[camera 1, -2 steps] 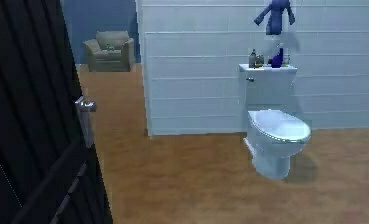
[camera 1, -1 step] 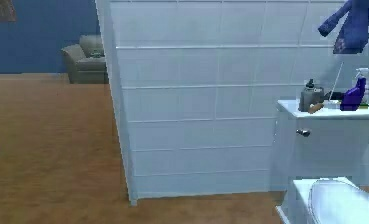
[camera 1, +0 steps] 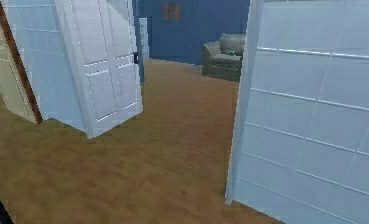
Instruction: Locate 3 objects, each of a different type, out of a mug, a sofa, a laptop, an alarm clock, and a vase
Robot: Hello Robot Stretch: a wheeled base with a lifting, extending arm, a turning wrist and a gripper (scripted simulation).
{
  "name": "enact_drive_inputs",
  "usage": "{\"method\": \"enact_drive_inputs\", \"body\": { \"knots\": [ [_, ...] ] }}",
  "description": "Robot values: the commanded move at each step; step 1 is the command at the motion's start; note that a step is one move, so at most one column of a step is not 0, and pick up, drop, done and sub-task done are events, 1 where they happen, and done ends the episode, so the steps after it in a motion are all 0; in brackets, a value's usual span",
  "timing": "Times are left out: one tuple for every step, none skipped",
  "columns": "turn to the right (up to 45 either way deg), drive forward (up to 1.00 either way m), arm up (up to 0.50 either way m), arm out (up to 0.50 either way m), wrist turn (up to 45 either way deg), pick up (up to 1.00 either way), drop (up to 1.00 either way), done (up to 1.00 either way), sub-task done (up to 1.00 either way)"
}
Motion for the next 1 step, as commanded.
{"method": "enact_drive_inputs", "body": {
  "knots": [
    [0.0,0.05,0.0,0.0,0.0,0.0,0.0,0.0,0.0]
  ]
}}
